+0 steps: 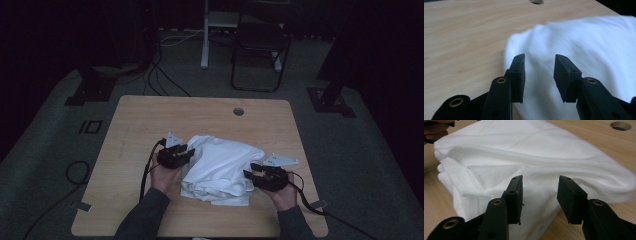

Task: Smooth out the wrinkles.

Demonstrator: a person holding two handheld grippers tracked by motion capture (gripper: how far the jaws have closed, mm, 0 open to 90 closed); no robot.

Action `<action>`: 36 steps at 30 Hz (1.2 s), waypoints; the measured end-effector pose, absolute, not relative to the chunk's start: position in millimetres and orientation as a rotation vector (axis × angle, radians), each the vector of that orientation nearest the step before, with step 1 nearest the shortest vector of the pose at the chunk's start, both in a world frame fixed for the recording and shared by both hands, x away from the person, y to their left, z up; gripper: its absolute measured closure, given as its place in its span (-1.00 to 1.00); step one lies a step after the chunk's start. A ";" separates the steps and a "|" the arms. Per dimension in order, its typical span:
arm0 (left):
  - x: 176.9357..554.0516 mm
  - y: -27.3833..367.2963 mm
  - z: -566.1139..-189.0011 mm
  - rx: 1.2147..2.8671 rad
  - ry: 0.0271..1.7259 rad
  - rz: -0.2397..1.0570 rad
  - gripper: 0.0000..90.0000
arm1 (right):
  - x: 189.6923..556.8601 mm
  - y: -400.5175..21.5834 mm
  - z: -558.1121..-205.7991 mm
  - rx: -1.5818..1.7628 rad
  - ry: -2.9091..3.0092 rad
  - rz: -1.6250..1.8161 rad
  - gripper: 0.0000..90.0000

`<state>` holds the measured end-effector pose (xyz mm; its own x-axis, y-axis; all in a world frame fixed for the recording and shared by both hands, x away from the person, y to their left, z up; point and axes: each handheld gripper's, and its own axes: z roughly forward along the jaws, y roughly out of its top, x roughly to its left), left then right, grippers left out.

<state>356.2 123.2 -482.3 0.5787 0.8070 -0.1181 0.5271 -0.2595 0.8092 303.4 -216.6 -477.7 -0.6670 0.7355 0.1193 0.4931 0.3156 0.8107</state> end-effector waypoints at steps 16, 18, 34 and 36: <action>341.2 103.5 -500.1 1.987 1.062 0.430 0.30 | 347.1 -170.4 -526.7 1.169 2.431 1.135 0.48; 348.7 105.2 -501.7 1.976 1.095 0.450 0.30 | 354.7 -164.2 -527.1 1.160 2.413 1.128 0.49; 339.8 118.0 -491.2 1.921 1.078 0.441 0.23 | 313.9 -215.5 -496.8 1.087 2.343 1.162 0.94; 333.5 117.3 -488.0 1.925 1.054 0.440 0.21 | 305.7 -230.9 -499.0 1.119 2.342 1.134 0.94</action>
